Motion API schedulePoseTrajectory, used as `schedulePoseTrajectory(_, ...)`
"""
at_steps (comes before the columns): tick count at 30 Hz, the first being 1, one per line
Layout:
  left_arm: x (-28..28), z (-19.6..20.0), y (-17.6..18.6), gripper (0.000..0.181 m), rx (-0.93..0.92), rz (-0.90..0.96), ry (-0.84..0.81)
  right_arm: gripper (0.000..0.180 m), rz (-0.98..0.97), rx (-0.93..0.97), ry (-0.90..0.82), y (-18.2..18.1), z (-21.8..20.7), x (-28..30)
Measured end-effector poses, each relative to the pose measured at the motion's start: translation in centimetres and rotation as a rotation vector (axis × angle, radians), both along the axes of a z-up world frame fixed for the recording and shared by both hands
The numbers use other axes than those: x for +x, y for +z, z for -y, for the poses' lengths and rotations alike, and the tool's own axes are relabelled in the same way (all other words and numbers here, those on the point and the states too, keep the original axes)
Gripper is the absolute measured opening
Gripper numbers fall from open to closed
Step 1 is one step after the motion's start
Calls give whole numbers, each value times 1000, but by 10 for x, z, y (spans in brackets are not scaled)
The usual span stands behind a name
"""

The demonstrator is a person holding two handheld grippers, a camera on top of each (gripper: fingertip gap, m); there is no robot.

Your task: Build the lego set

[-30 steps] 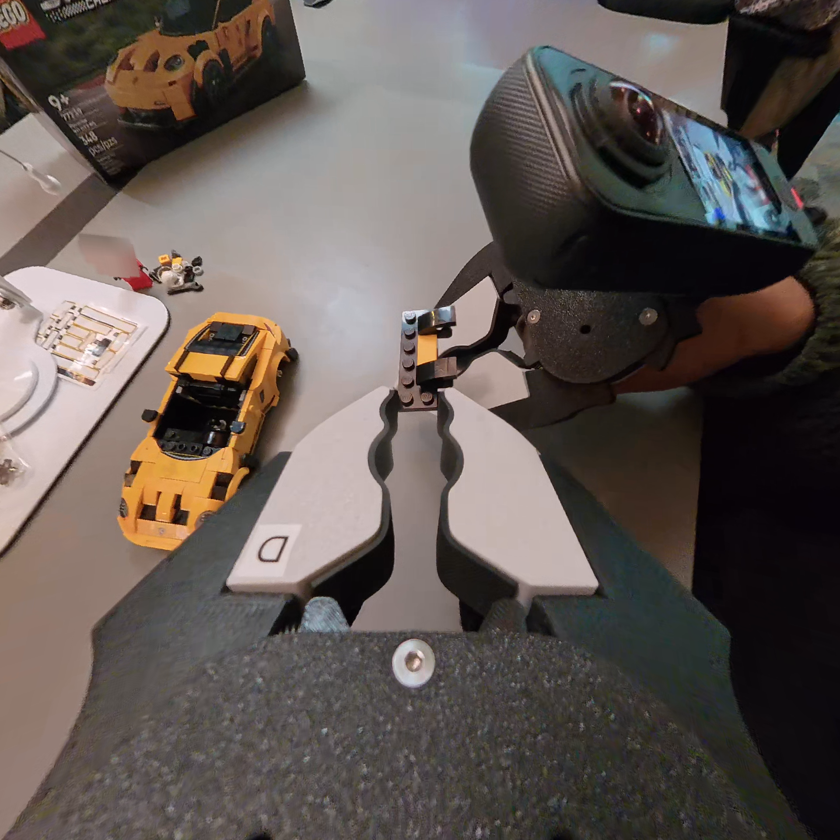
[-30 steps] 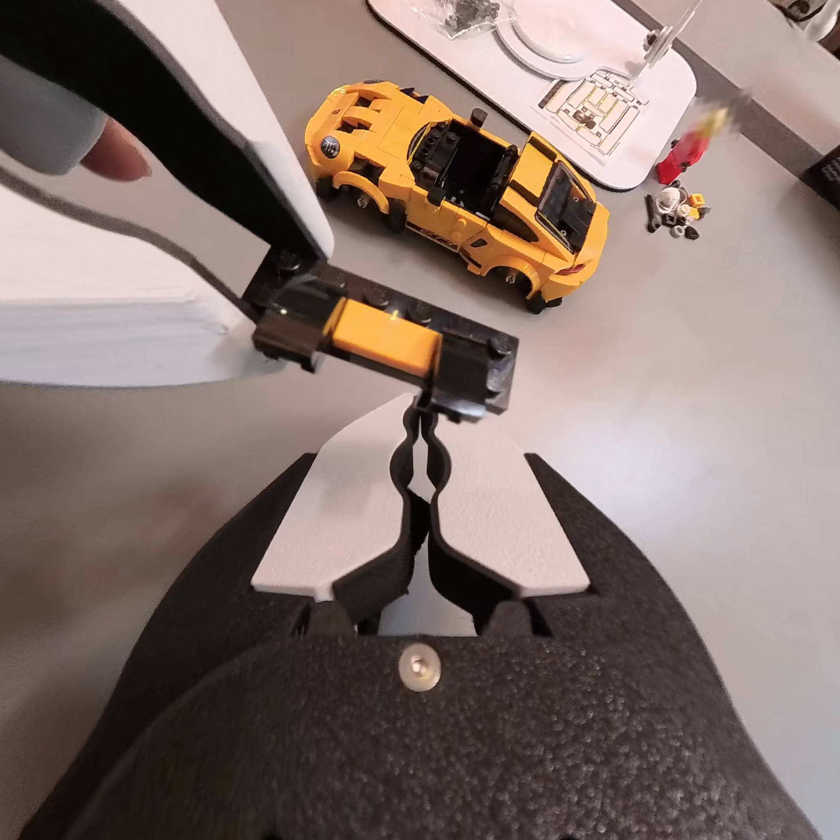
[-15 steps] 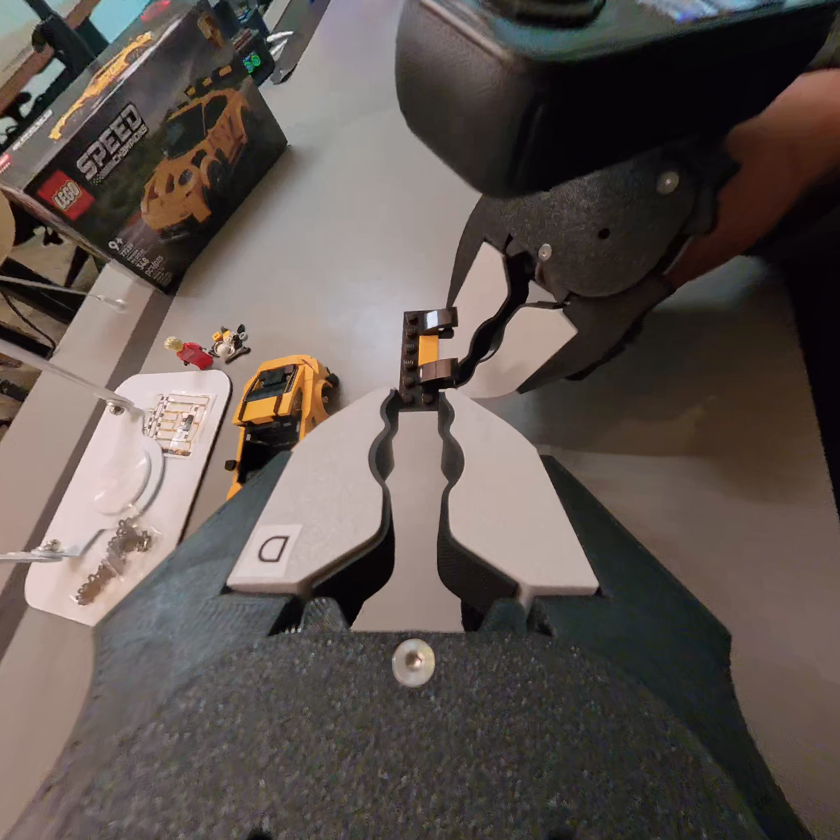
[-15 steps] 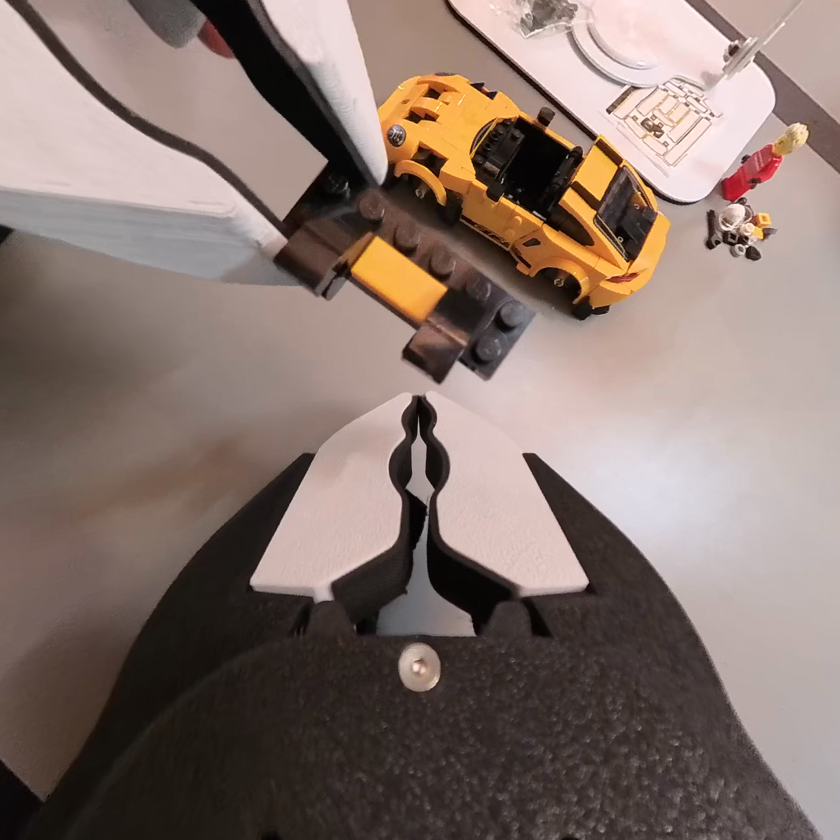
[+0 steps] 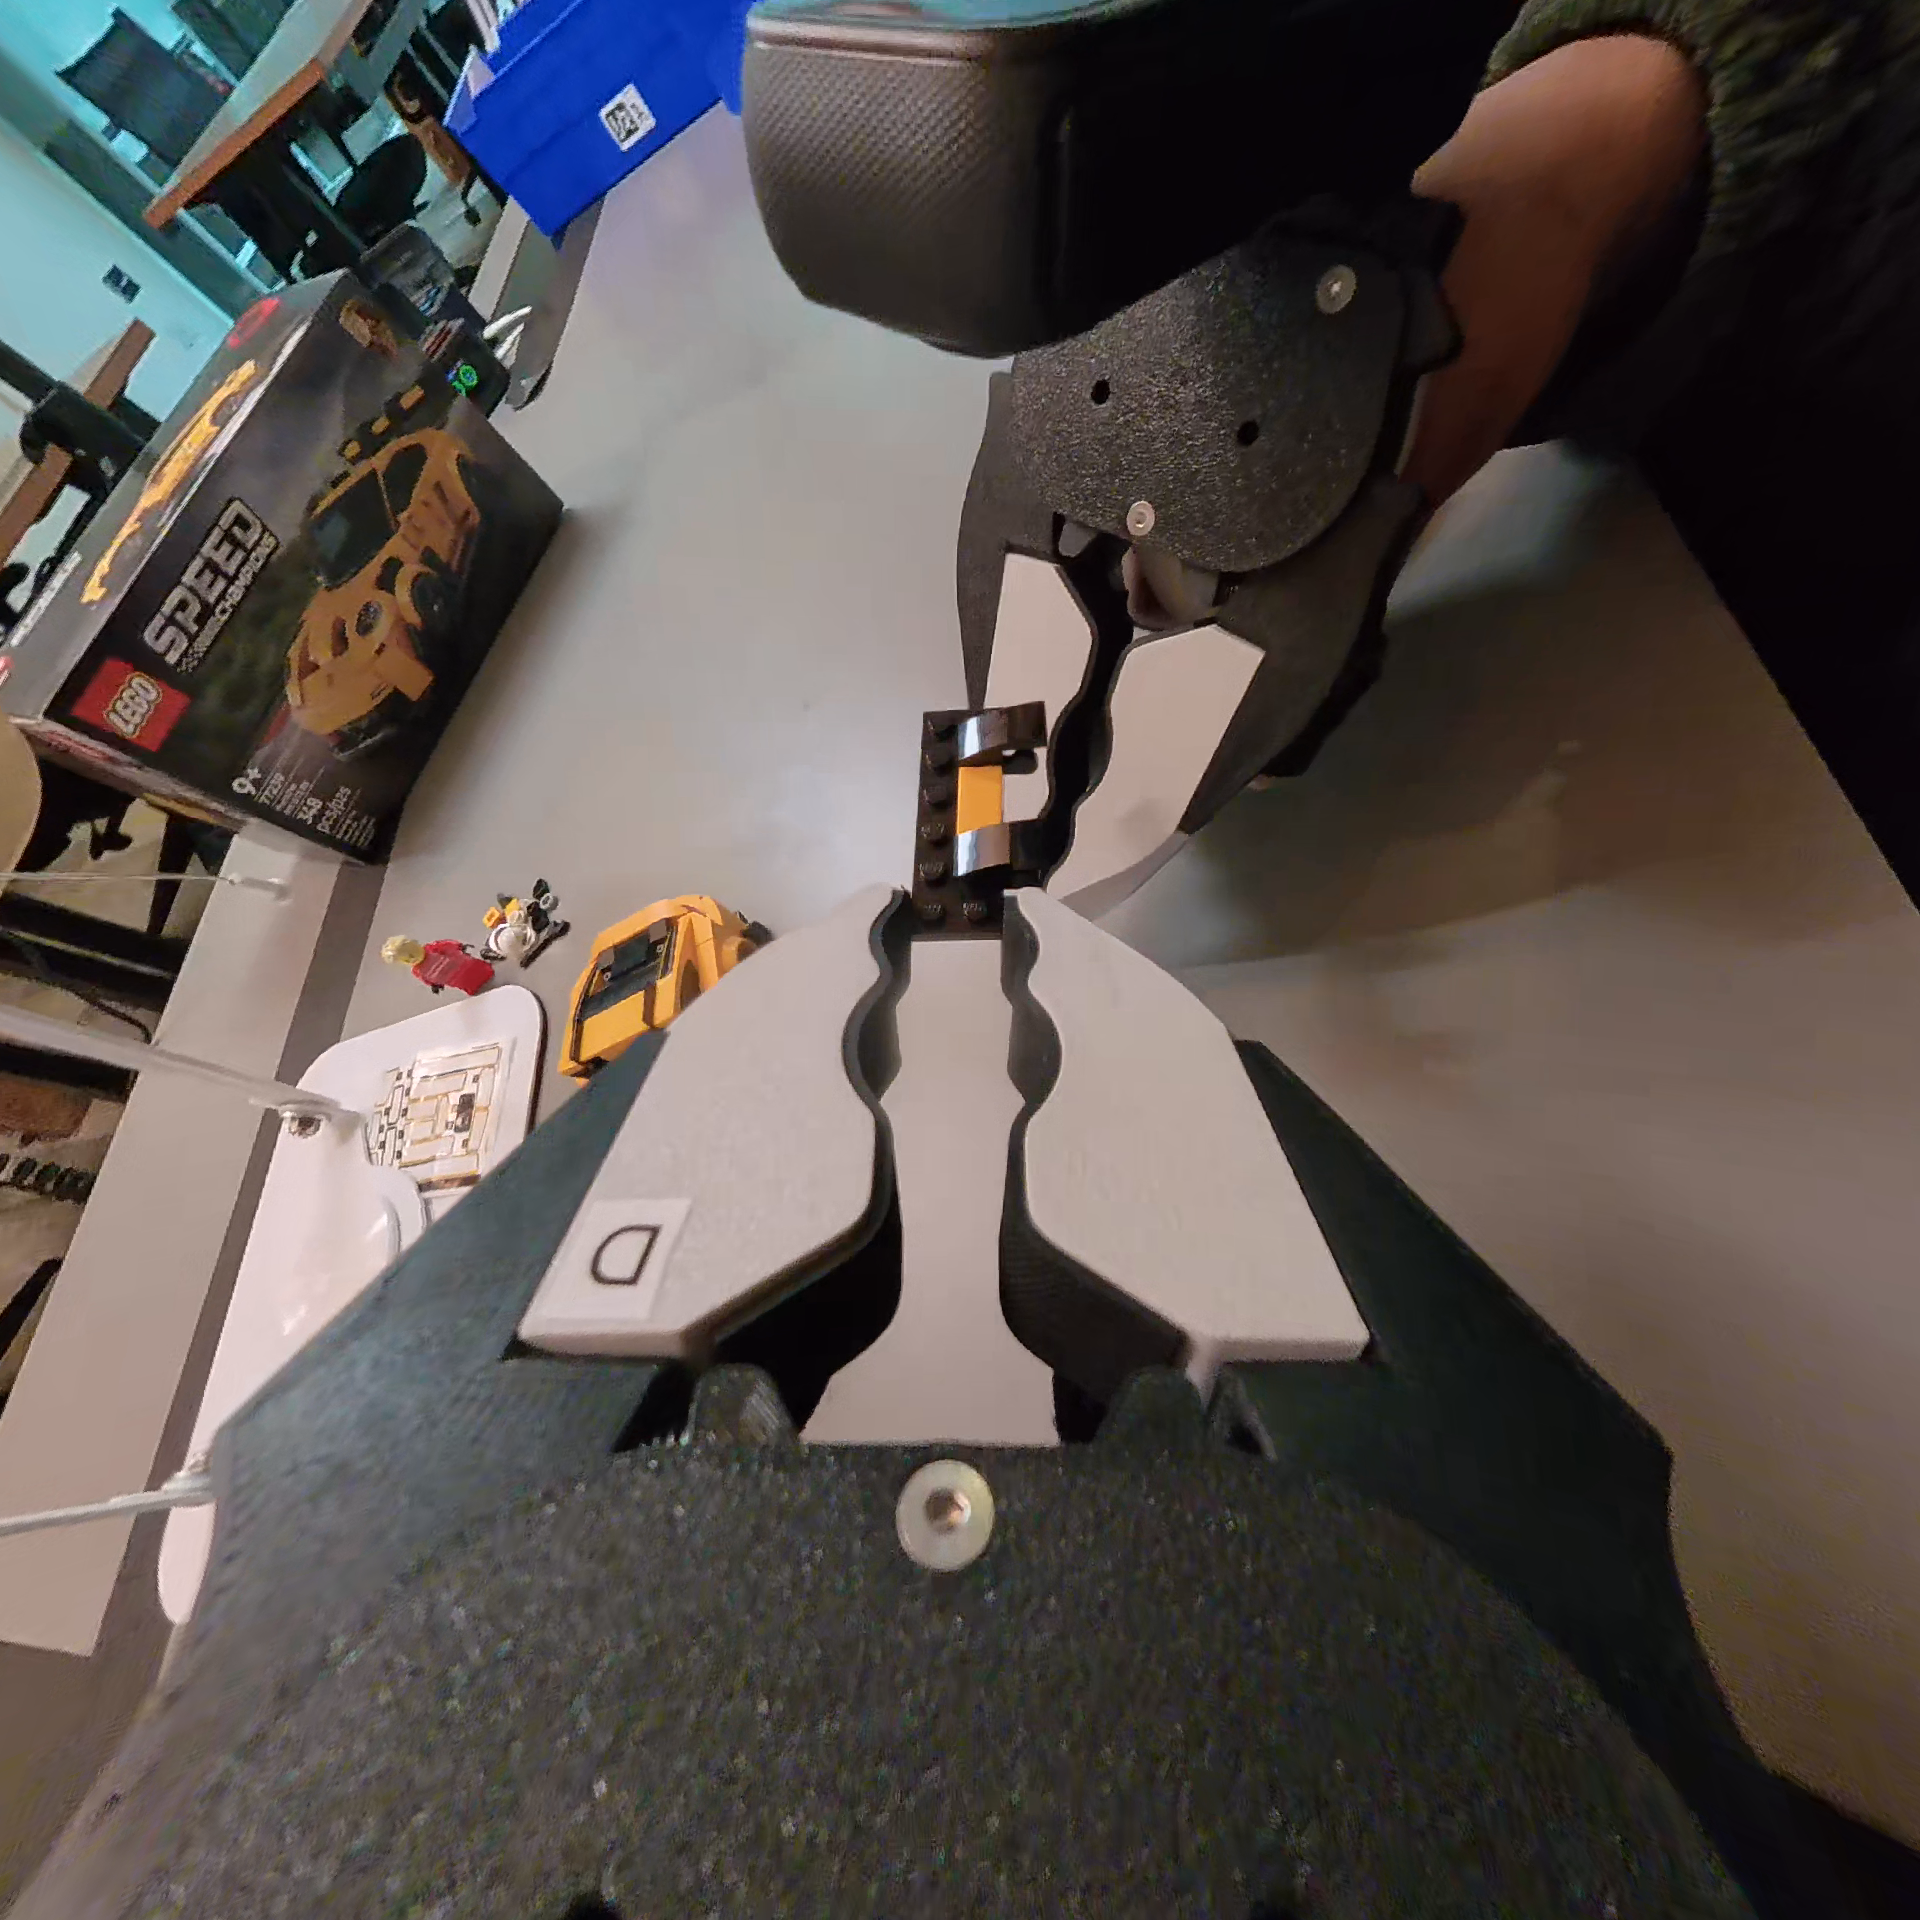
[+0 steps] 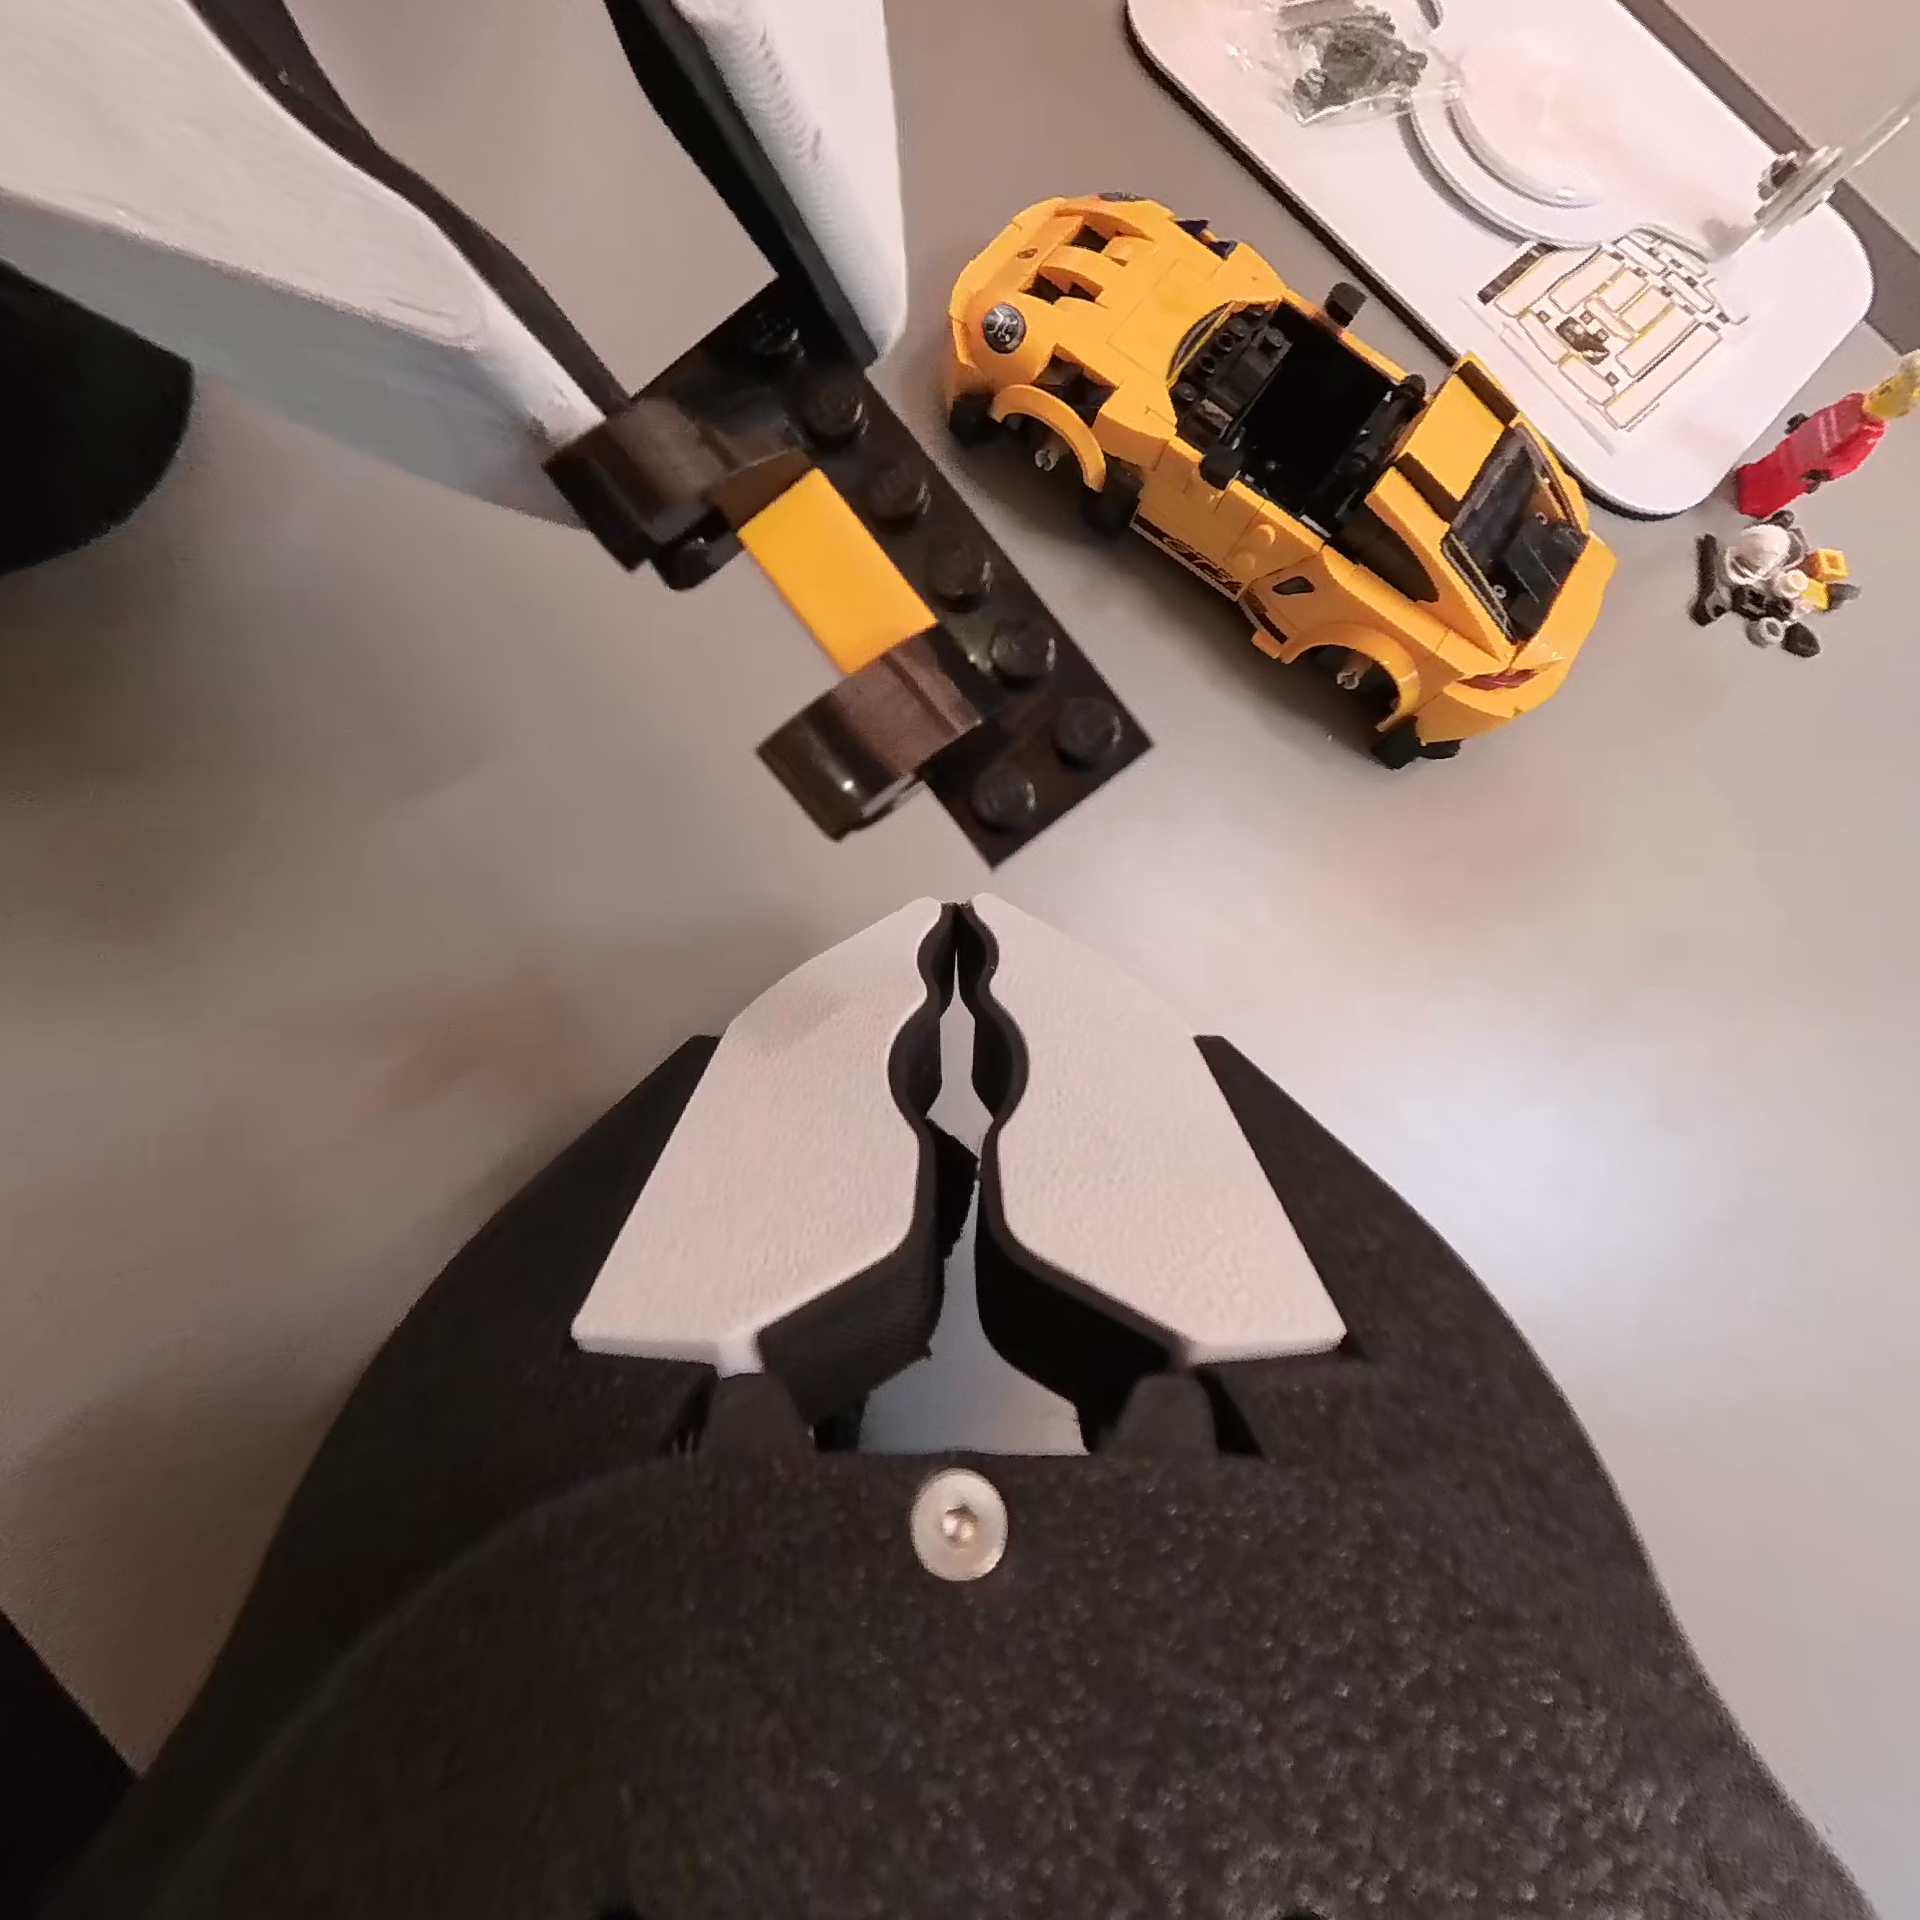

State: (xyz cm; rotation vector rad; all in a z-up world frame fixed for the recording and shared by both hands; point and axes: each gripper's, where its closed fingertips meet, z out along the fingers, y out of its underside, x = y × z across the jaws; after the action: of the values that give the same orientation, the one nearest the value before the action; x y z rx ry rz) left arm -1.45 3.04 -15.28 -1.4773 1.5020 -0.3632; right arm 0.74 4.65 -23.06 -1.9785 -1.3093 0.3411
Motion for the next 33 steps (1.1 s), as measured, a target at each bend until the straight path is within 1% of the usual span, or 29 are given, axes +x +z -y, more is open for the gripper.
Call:
schedulePoseTrajectory(8,-2,4,1,16,-11,-3,-75,0,5,-3,13,-1,2,-2)
schedulePoseTrajectory(17,-3,2,0,16,-19,-8,-61,0,9,-3,17,-2,2,-3)
schedulePoseTrajectory(20,-7,-4,-5,17,-57,-4,-14,0,6,7,13,-1,0,-1)
schedulePoseTrajectory(23,-14,-15,-22,16,-136,-26,71,0,6,30,9,4,-8,10)
schedulePoseTrajectory(26,-21,-25,-46,16,-226,-52,143,10,29,59,21,10,-20,27)
schedulePoseTrajectory(30,-25,-31,-78,16,-327,-119,189,16,40,82,50,22,-32,45)
schedulePoseTrajectory(33,-25,-29,-93,16,-359,-163,199,19,26,80,81,30,-38,49)
